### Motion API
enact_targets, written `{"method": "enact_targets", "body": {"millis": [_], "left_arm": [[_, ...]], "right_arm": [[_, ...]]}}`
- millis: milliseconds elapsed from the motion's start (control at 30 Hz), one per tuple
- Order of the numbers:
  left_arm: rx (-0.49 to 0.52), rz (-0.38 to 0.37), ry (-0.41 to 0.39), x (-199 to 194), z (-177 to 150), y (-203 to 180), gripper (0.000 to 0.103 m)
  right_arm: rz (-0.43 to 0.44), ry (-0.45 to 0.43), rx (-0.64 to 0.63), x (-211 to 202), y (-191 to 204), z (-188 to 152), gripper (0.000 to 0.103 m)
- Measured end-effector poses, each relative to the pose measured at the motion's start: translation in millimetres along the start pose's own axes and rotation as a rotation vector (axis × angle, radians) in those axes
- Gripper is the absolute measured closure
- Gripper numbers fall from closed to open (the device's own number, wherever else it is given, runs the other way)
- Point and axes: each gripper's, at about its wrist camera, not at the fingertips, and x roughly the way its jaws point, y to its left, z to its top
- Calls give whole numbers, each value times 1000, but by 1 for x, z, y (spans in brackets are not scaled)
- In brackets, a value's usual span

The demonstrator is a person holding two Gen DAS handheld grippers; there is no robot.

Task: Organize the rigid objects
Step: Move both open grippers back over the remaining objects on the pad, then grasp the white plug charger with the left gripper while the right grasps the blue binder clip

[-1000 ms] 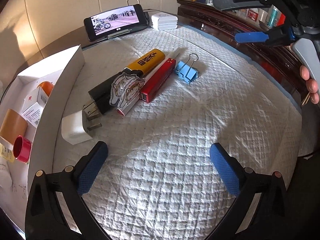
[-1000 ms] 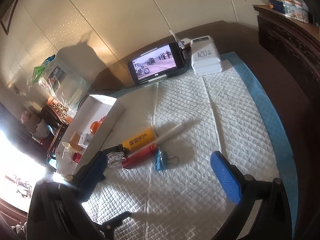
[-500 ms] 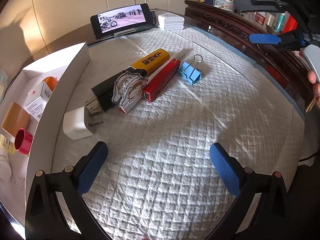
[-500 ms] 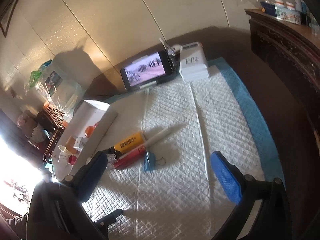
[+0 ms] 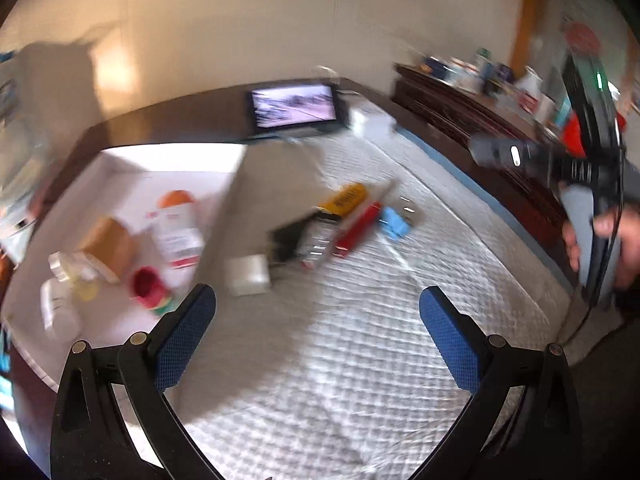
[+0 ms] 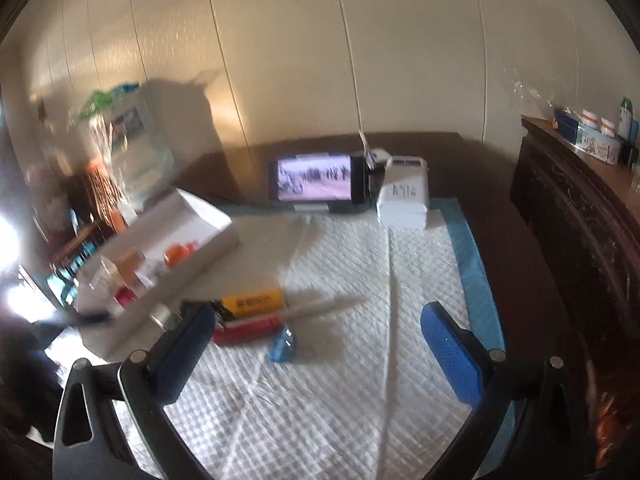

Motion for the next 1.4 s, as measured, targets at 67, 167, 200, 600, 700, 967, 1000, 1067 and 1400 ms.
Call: {"method": "enact_targets", "body": {"millis": [67,167,200,600,700,967,1000,1067,1400], "left_arm": [[-38,17,31,0,1,10,0],[-63,47,67,3,1,17,1],[-66,50,70,2,-1,19,1],[-122,43,191,41,14,29,52],[-114,73,206,53,20,26,52],[-115,93,276,83,25,26,52],[-116,98,281,85,24,26,52],[-122,114,284,89,25,28,52],[-146,130,260,95,27,34,59]], "right_arm": [[-24,39,10,9,-3,-5,0],[10,91,6,25,-3,-10,2],[30,110,-11,31,0,-11,6],[78,254,-130,90,36,-23,49],[60,261,-144,97,37,-24,54],[122,229,-138,84,30,-28,90],[125,227,-131,82,29,-28,92],[132,219,-116,77,26,-28,94],[157,175,-58,58,17,-20,96]]}}
